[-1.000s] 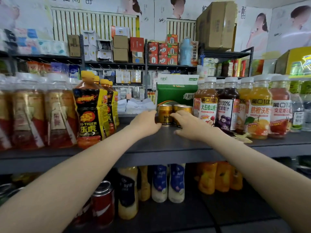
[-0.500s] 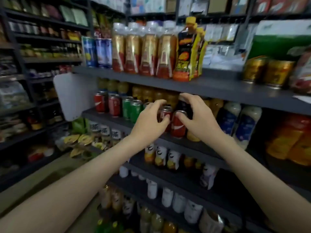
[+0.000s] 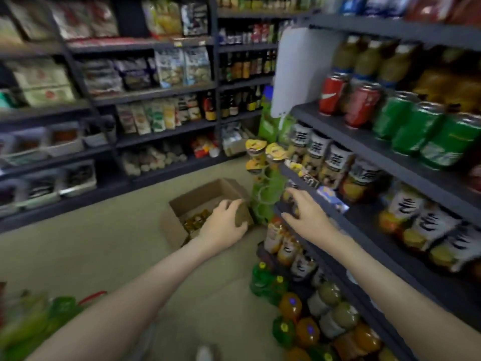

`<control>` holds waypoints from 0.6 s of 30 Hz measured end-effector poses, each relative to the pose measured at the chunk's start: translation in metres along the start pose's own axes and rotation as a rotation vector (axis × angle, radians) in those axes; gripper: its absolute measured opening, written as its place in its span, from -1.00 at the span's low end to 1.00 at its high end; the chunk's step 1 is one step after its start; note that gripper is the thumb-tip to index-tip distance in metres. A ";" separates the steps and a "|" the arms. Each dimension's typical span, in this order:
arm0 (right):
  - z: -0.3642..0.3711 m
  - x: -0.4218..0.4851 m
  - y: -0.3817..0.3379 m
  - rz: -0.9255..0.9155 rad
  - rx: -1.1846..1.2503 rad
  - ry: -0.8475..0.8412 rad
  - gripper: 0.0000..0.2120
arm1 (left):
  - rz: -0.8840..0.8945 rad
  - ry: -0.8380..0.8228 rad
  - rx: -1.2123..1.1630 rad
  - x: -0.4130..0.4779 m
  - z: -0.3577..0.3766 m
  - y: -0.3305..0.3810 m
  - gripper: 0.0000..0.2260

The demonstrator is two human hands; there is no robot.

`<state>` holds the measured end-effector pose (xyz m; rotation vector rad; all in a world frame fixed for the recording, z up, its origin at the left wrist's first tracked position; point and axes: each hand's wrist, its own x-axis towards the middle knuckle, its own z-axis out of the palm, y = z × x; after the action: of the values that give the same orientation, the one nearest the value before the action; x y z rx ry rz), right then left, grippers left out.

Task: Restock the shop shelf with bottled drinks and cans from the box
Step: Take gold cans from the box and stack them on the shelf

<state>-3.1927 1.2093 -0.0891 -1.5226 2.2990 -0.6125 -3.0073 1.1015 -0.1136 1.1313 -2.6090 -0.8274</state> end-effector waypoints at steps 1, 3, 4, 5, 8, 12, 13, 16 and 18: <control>0.015 0.021 -0.008 -0.010 -0.002 -0.035 -0.42 | -0.031 -0.007 0.012 0.007 -0.004 -0.022 -0.45; 0.046 0.064 -0.024 -0.032 -0.002 -0.089 -0.42 | -0.078 -0.034 0.036 0.024 -0.014 -0.063 -0.44; 0.061 0.085 -0.032 -0.039 -0.001 -0.115 -0.43 | -0.095 -0.049 0.051 0.034 -0.020 -0.084 -0.44; 0.075 0.106 -0.040 -0.039 0.003 -0.140 -0.43 | -0.113 -0.059 0.068 0.045 -0.026 -0.104 -0.44; 0.111 0.162 -0.061 -0.013 0.017 -0.203 -0.43 | -0.178 -0.082 0.083 0.077 -0.046 -0.158 -0.45; 0.141 0.225 -0.072 0.035 0.020 -0.227 -0.42 | -0.254 -0.131 0.092 0.128 -0.071 -0.209 -0.45; 0.147 0.239 -0.071 0.051 0.023 -0.235 -0.41 | -0.274 -0.141 0.084 0.140 -0.075 -0.219 -0.46; 0.166 0.282 -0.063 0.088 0.036 -0.265 -0.41 | -0.328 -0.176 0.061 0.176 -0.079 -0.250 -0.46; 0.182 0.314 -0.054 0.128 0.040 -0.309 -0.41 | -0.372 -0.199 0.038 0.199 -0.074 -0.273 -0.47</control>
<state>-3.1829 0.8688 -0.2256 -1.3335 2.1140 -0.3579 -2.9494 0.7758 -0.2150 1.6574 -2.6141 -1.0102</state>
